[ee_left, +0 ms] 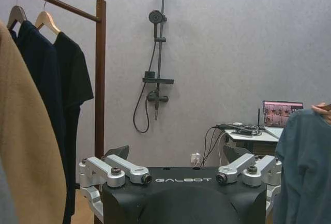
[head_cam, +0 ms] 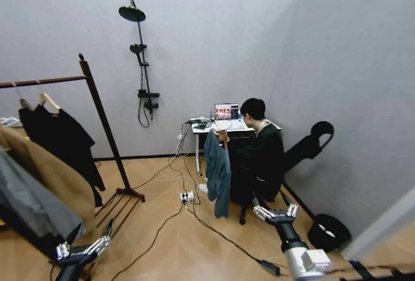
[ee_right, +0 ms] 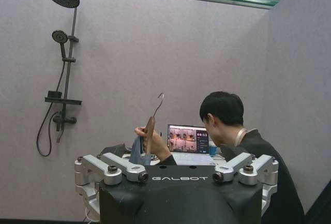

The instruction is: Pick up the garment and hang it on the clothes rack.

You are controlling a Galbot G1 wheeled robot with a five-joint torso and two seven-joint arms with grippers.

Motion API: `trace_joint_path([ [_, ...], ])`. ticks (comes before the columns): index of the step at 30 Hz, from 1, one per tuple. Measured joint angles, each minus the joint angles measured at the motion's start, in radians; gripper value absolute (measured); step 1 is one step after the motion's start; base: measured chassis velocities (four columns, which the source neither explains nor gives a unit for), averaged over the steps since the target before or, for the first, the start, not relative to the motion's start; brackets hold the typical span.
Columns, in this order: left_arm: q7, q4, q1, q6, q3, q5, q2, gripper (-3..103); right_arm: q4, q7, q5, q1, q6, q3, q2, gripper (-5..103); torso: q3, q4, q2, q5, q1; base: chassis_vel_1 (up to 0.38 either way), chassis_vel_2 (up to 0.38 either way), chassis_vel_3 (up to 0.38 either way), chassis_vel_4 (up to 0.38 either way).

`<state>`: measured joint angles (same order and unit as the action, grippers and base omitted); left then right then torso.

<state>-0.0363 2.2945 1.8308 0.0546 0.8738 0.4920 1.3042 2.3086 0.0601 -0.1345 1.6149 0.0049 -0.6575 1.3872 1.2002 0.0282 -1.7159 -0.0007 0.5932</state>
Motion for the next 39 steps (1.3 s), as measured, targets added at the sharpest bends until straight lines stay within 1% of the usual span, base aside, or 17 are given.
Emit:
trace_joint_path([
  [4,0.000,0.000,0.000,0.000,0.000,0.000,0.000,100,-0.003,0.000,-0.003,-0.004,0.001,0.000,-0.003,100,0.000,0.0001,0.000,0.0011,0.000,-0.297,0.302,0.301,-0.308],
  [9,0.000,0.000,0.000,0.000,0.000,0.000,0.000,100,-0.006,-0.007,-0.005,-0.008,0.012,0.000,-0.003,100,0.000,0.0002,0.000,0.0003,0.000,-0.298,0.304,0.303,-0.315],
  [10,0.000,0.000,0.000,0.000,0.000,0.000,0.000,100,-0.009,-0.012,-0.005,-0.011,0.019,0.001,-0.003,100,0.000,0.0001,0.000,0.0015,0.000,-0.281,0.273,0.310,-0.292],
  [11,0.000,0.000,0.000,0.000,0.000,0.000,0.000,100,-0.012,-0.015,-0.005,-0.013,0.023,0.003,-0.003,100,0.000,0.0000,0.000,0.0007,0.000,-0.307,0.306,0.310,-0.324],
  [16,0.000,0.000,0.000,0.000,0.000,0.000,0.000,100,-0.016,-0.018,-0.005,-0.019,0.030,0.008,-0.002,100,0.000,0.0002,0.000,0.0004,0.000,-0.312,0.307,0.323,-0.322],
  [17,0.000,0.000,0.000,0.000,0.000,0.000,0.000,100,-0.018,-0.019,-0.005,-0.024,0.036,0.009,-0.004,100,0.000,0.0000,0.000,0.0016,0.001,-0.282,0.302,0.283,-0.304],
  [18,0.000,0.000,0.000,0.000,0.000,0.000,0.000,100,-0.018,-0.019,-0.005,-0.024,0.036,0.009,-0.004,100,0.000,0.0000,0.000,0.0016,0.001,-0.282,0.302,0.283,-0.304],
  [20,0.000,0.000,0.000,0.000,0.000,0.000,0.000,100,-0.027,-0.023,-0.008,-0.041,0.070,0.009,-0.008,100,0.000,0.0001,0.000,0.0003,0.000,-0.307,0.297,0.298,-0.307],
  [22,0.000,0.000,0.000,0.000,0.000,0.000,0.000,100,-0.031,-0.023,-0.009,-0.049,0.079,0.008,-0.010,100,0.000,0.0004,0.000,0.0005,0.000,-0.295,0.257,0.274,-0.312],
  [23,0.000,0.000,0.000,0.000,0.000,0.000,0.000,100,-0.034,-0.024,-0.013,-0.060,0.079,0.006,-0.014,100,0.001,-0.0004,0.001,0.0014,0.002,-0.232,0.257,0.214,-0.249],
  [26,0.000,0.000,0.000,0.000,0.000,0.000,0.000,100,-0.040,-0.026,-0.025,-0.076,0.071,-0.008,-0.022,100,0.001,0.0003,0.001,0.0005,0.002,-0.182,0.222,0.176,-0.068],
  [28,0.000,0.000,0.000,0.000,0.000,0.000,0.000,100,-0.064,-0.050,-0.071,-0.119,0.053,-0.047,-0.042,100,0.000,0.0001,0.001,0.0011,0.001,-0.089,0.113,0.042,-0.074],
  [29,0.000,0.000,0.000,0.000,0.000,0.000,0.000,100,-0.064,-0.050,-0.071,-0.119,0.053,-0.047,-0.042,100,0.000,0.0001,0.001,0.0011,0.001,-0.027,0.066,0.042,-0.019],
  [31,0.000,0.000,0.000,0.000,0.000,0.000,0.000,100,-0.108,-0.069,-0.107,-0.166,0.049,-0.073,-0.065,100,0.000,0.0001,0.000,0.0007,0.000,-0.014,0.033,-0.011,-0.009],
  [32,0.000,0.000,0.000,0.000,0.000,0.000,0.000,100,-0.108,-0.069,-0.107,-0.166,0.049,-0.073,-0.065,100,0.000,0.0001,0.000,0.0007,0.000,0.000,0.000,0.000,0.000],
  [34,0.000,0.000,0.000,0.000,0.000,0.000,0.000,100,-0.163,-0.101,-0.145,-0.219,0.049,-0.081,-0.087,100,0.000,0.0001,-0.001,0.0010,-0.002,0.064,-0.061,-0.041,0.076],
  [39,0.000,0.000,0.000,0.000,0.000,0.000,0.000,100,-0.236,-0.137,-0.155,-0.281,0.057,-0.072,-0.103,100,0.000,0.0001,-0.001,0.0010,-0.002,0.045,-0.064,-0.058,0.061],
])
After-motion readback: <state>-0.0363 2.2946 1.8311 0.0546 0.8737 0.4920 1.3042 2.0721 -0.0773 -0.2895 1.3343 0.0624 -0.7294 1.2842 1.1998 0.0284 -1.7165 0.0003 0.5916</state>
